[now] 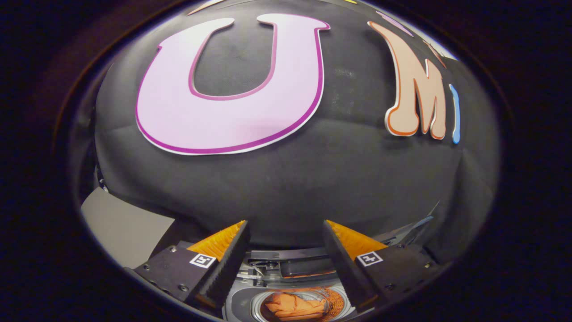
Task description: Put the clothes into the washing machine and then close the washing machine lid.
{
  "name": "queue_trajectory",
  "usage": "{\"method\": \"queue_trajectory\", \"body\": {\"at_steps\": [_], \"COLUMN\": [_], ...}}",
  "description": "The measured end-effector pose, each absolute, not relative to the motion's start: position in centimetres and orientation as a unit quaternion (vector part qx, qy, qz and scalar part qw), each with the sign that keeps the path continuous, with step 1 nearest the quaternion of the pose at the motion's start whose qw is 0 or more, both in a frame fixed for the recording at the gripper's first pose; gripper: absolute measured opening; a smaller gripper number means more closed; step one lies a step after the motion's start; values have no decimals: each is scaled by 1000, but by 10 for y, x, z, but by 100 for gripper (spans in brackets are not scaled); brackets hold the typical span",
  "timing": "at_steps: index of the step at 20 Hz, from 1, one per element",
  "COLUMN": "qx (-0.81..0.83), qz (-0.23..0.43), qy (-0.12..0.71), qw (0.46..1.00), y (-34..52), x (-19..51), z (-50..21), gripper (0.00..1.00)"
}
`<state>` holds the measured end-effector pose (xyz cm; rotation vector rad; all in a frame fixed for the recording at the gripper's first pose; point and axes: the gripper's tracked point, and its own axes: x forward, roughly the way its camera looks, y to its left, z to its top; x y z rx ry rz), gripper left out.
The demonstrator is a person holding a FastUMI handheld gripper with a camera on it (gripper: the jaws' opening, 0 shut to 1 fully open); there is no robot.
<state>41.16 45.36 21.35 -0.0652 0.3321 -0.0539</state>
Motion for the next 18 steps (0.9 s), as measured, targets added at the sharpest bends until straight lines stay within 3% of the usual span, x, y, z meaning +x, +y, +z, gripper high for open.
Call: {"method": "queue_trajectory", "body": {"at_steps": [11, 18], "qx": [6, 79], "qz": [-9, -2], "qy": [173, 112], "qw": [985, 991], "y": [457, 440], "x": [305, 276], "z": [175, 200], "gripper": [98, 97]}}
